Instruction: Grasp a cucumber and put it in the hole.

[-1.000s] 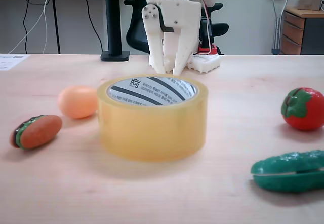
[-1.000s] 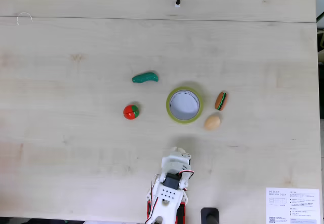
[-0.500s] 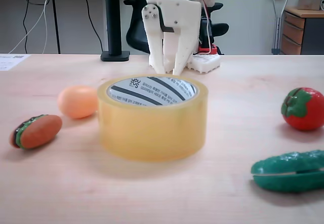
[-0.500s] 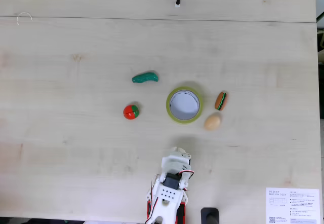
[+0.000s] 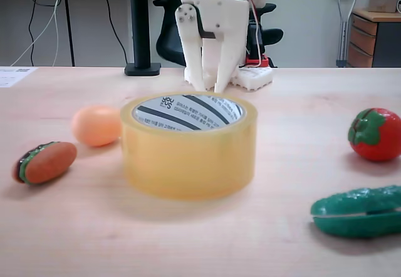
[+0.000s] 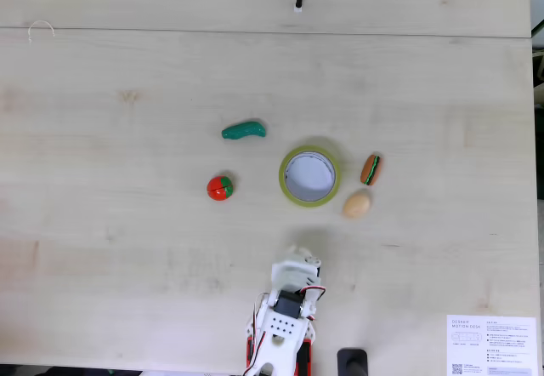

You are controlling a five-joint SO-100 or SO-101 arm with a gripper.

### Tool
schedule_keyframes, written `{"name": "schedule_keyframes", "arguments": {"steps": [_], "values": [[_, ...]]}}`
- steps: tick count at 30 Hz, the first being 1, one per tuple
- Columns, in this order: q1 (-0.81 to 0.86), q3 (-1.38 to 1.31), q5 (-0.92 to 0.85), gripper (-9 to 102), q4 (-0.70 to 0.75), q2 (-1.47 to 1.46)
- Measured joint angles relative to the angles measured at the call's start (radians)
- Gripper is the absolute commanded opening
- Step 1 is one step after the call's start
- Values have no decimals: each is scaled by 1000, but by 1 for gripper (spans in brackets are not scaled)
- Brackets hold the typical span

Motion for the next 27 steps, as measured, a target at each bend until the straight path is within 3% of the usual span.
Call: {"name": "schedule_keyframes", "arguments": {"steps": [12,27], "values": [[0,-321,0,0,3,-129],[-12,-1193,0,0,55,-966]]}}
